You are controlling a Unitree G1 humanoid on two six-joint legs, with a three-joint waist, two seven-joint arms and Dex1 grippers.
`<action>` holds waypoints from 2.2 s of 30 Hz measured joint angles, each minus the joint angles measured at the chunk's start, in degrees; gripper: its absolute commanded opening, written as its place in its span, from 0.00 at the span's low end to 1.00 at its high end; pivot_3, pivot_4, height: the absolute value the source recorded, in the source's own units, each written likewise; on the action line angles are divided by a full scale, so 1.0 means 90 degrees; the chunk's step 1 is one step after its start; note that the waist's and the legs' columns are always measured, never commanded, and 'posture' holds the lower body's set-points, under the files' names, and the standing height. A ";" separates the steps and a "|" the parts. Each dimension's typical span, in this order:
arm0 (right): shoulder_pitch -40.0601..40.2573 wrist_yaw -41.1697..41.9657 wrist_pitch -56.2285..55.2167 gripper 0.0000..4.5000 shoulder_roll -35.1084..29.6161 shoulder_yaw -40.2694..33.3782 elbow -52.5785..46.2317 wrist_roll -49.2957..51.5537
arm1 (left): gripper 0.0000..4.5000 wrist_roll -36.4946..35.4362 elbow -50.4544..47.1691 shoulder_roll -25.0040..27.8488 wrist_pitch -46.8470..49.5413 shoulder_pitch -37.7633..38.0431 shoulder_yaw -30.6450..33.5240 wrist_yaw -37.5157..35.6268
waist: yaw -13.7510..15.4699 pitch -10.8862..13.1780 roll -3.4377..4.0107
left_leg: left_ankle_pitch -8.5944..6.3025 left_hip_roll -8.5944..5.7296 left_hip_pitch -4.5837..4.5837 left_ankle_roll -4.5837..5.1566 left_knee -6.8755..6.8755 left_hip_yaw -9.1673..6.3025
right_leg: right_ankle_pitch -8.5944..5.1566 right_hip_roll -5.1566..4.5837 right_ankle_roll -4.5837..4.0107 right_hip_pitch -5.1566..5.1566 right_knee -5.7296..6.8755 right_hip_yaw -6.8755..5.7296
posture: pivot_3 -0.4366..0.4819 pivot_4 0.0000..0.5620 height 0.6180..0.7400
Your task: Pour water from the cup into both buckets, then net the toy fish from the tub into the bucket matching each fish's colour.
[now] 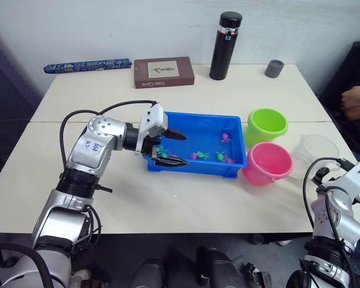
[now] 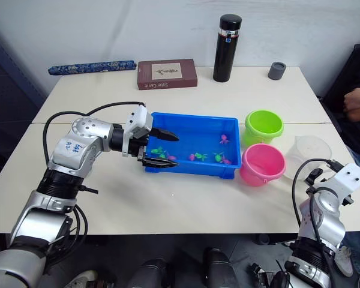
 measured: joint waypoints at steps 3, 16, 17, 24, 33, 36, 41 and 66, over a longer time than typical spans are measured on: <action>-0.0006 0.0003 -0.0202 1.00 -0.0023 0.0085 0.0138 -0.0073 | 0.98 -0.0001 -0.0037 0.0004 0.0039 0.0004 0.0000 0.0010 | -0.0001 0.0000 0.0000 | 0.0000 0.0000 0.0000 0.0000 0.0000 0.0000 | 0.0000 0.0000 0.0000 0.0000 0.0000 0.0000 | 0.48 0.27 1.00; -0.0152 0.0140 -0.0844 0.95 -0.0209 0.0411 0.0810 -0.0191 | 0.99 -0.0008 -0.0188 0.0034 0.0134 0.0019 0.0004 0.0071 | -0.0008 0.0001 0.0002 | 0.0001 0.0000 0.0000 -0.0002 0.0000 0.0001 | 0.0000 0.0000 0.0000 0.0000 -0.0001 0.0000 | 0.48 0.27 1.00; -0.0163 0.0141 -0.0903 0.89 -0.0240 0.0441 0.0856 -0.0198 | 1.00 -0.0009 -0.0194 0.0036 0.0139 0.0019 0.0005 0.0074 | -0.0009 0.0001 0.0002 | 0.0001 0.0000 0.0000 -0.0002 0.0000 0.0001 | 0.0000 0.0000 0.0000 0.0000 0.0000 0.0000 | 0.48 0.27 1.00; -0.0164 0.0158 -0.1069 0.14 -0.0258 0.0544 0.0867 -0.0232 | 1.00 -0.0018 -0.0226 0.0134 0.0207 0.0074 0.0027 0.0137 | 0.0002 0.0001 0.0002 | 0.0001 0.0000 0.0000 -0.0002 0.0000 0.0001 | 0.0000 0.0000 0.0000 0.0000 -0.0001 0.0000 | 0.48 0.27 1.00; -0.0240 0.0225 -0.1306 0.01 -0.0346 0.0612 0.0779 -0.0171 | 1.00 -0.0032 -0.0399 0.0155 0.0254 0.0150 0.0127 0.0194 | 0.0009 0.0001 0.0002 | 0.0002 -0.0001 0.0000 -0.0001 0.0003 -0.0001 | 0.0001 -0.0003 0.0002 0.0004 -0.0003 0.0000 | 0.48 0.27 1.00; -0.0236 0.0225 -0.1308 0.01 -0.0349 0.0612 0.0776 -0.0170 | 1.00 -0.0032 -0.0403 0.0154 0.0268 0.0150 0.0127 0.0195 | 0.0016 0.0001 0.0002 | 0.0003 0.0000 0.0001 -0.0003 0.0002 -0.0002 | 0.0001 -0.0002 0.0001 0.0004 -0.0001 -0.0002 | 0.48 0.27 1.00; -0.0052 0.0301 -0.1303 0.01 -0.0356 0.0610 0.0583 -0.0137 | 1.00 -0.0043 -0.0402 0.0136 0.0270 0.0150 0.0128 0.0194 | 0.0027 0.0001 0.0002 | 0.0003 -0.0001 -0.0001 -0.0003 0.0002 -0.0002 | 0.0001 -0.0003 0.0002 0.0004 -0.0003 -0.0002 | 0.48 0.27 1.00; 0.1257 0.3167 -0.0076 0.01 -0.2742 0.0254 -0.1472 0.0770 | 1.00 -0.0340 0.0697 -0.0365 -0.0293 -0.0338 0.0241 -0.0251 | 0.0033 0.0006 0.0015 | 0.0003 -0.0001 -0.0002 0.0003 0.0000 0.0002 | 0.0002 0.0002 0.0004 0.0003 -0.0005 -0.0001 | 0.48 0.27 1.00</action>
